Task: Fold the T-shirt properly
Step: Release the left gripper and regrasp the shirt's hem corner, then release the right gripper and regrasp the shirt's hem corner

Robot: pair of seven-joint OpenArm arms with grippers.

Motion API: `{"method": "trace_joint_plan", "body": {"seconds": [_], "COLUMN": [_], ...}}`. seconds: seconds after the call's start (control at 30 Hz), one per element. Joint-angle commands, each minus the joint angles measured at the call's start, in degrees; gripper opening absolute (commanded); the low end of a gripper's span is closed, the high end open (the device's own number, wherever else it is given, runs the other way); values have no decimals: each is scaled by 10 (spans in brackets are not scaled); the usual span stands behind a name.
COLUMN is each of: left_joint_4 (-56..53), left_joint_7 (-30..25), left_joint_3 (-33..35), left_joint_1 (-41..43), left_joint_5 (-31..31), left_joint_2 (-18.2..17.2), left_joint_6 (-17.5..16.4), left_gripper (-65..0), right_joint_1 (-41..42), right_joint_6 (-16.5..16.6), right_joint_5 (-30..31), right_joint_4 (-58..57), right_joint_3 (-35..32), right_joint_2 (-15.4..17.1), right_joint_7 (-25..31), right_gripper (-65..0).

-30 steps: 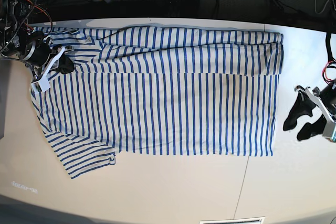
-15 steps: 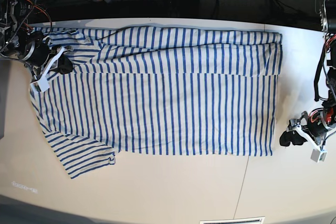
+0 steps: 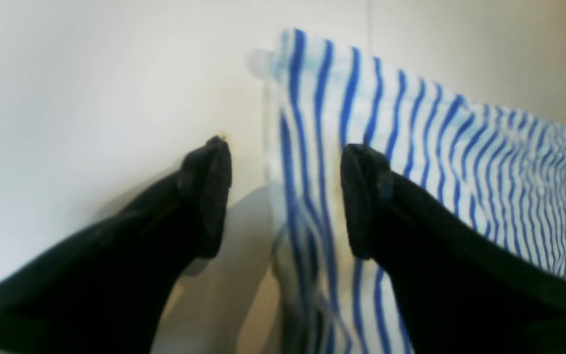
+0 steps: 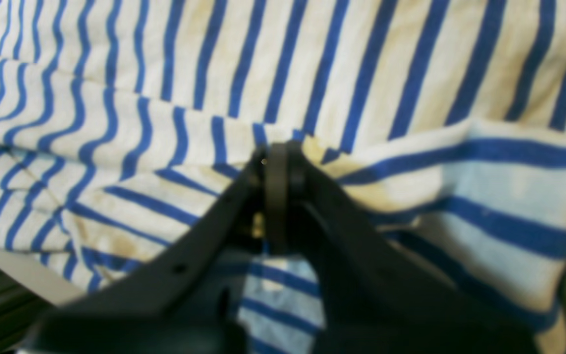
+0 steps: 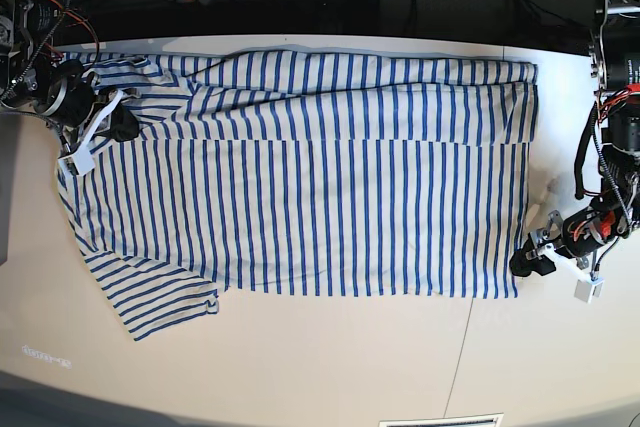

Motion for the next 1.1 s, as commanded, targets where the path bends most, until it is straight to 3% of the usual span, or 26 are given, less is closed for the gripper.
{"method": "trace_joint_plan", "body": {"seconds": [0.0,0.43,0.5,0.63,0.83,1.07], "left_joint_4": [1,1,1,1,1,1], "left_joint_7": [22,41,41,34,28,30], "left_joint_3": [1,1,1,1,1,1], "left_joint_1": [-7,-11,-11,-11,-11,-12], "left_joint_5": [14,56,56,56,56,56], "left_joint_2": [2,53,55,55,55,55], "left_joint_6": [-6,-6,-6,-7,-33,-36], "left_gripper": [-261,-262,-317,-632,-650,-650], "right_joint_1": [-1,-1,-1,-1,0,1], "right_joint_6": [17,17,17,17,17,17], "right_joint_5": [-19,-19,-18,-14,16,33], "right_joint_4": [0,0,0,0,20,117], "right_joint_3": [4,4,4,4,13,86], "right_joint_2": [10,9,9,9,10,10], "right_joint_7": [-17,-19,-19,-19,-13,-13], "right_gripper": [-650,-650,-650,-650,-650,-650]}}
